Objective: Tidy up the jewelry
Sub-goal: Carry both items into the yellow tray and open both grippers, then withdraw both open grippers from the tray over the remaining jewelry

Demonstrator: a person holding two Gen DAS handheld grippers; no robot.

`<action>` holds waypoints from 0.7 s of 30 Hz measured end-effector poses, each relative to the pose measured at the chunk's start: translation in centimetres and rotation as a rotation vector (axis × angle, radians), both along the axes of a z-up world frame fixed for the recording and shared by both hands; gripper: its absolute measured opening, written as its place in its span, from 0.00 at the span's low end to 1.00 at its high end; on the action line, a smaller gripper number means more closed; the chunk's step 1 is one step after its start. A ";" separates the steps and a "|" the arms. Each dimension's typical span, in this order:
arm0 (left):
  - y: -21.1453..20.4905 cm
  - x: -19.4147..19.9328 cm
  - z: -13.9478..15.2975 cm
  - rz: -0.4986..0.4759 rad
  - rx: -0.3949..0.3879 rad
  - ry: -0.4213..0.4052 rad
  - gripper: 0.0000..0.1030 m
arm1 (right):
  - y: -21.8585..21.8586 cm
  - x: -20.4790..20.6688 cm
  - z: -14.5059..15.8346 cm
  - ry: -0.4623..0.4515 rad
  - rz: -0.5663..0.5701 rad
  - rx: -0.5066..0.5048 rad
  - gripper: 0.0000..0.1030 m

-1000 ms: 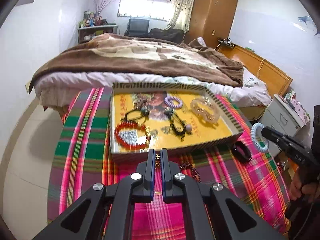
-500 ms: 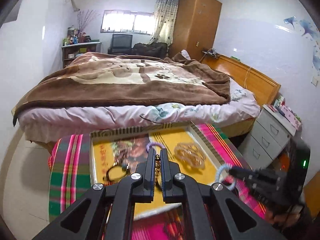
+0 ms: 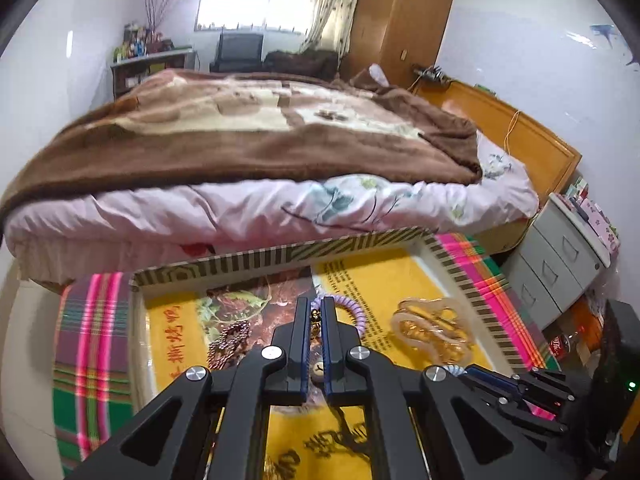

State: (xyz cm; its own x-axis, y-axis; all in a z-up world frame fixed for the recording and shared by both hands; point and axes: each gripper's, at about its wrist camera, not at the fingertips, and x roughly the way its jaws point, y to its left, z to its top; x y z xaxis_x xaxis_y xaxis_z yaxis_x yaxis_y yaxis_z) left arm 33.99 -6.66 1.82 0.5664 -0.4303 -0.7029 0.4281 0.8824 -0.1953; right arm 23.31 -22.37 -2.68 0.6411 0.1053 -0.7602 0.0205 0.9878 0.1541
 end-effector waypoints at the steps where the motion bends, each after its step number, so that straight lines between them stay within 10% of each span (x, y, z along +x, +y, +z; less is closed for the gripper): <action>1: -0.1 0.7 -0.7 0.006 0.006 0.014 0.04 | 0.0 0.1 -0.1 0.002 -0.003 -0.005 0.09; 14: -0.3 3.4 -3.8 0.046 0.040 0.085 0.05 | 0.4 1.2 -1.4 0.037 0.004 -0.020 0.09; 21: -0.1 3.1 -3.6 0.051 0.033 0.082 0.41 | 0.2 1.3 -1.3 0.039 0.002 -0.008 0.16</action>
State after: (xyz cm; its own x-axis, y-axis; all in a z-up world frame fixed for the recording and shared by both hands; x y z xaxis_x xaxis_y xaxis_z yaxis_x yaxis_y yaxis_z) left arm 37.07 -6.80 -1.81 0.5266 -0.3783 -0.7613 0.3663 0.9091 -0.1984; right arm 24.60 -22.17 -4.03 0.6111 0.1002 -0.7852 0.0243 0.9891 0.1451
